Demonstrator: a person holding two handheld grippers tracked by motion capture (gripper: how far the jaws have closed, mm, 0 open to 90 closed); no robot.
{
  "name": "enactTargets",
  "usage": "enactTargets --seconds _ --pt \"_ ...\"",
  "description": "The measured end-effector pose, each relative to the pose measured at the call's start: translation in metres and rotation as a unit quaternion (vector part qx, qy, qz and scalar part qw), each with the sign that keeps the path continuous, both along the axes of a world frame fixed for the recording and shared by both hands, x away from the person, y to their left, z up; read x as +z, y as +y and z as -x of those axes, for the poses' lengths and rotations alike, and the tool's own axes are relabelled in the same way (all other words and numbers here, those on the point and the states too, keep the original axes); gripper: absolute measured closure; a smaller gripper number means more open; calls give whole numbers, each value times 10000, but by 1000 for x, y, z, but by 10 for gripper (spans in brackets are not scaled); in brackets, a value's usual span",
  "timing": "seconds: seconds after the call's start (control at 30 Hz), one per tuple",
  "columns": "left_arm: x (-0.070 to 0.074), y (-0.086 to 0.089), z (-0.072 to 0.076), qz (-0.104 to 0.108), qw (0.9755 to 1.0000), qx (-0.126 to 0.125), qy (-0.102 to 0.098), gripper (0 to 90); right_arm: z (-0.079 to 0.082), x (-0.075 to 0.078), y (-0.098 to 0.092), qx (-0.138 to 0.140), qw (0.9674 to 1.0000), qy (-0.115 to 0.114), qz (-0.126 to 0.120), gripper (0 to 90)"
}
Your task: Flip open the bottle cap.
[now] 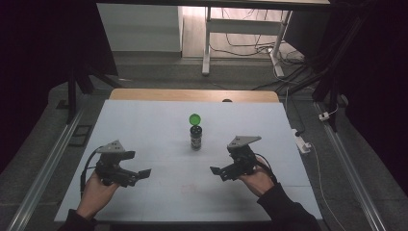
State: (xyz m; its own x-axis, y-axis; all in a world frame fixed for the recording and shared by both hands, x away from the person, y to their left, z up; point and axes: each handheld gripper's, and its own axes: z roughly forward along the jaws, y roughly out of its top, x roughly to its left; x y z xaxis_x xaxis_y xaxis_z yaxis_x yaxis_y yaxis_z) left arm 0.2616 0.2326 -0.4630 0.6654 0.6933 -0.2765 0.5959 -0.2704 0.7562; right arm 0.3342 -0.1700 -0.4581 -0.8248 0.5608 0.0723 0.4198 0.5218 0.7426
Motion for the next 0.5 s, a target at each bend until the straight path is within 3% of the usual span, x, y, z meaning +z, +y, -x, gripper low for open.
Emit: enactTargets --seconds 0.27,0.5 --pt "-5 19 25 -51 9998 201 -76 0 24 6 -28 -318 9995 -55 -25 0" --pt "-9 37 47 -14 9990 421 -120 0 45 8 -57 -753 9969 -141 -187 0"
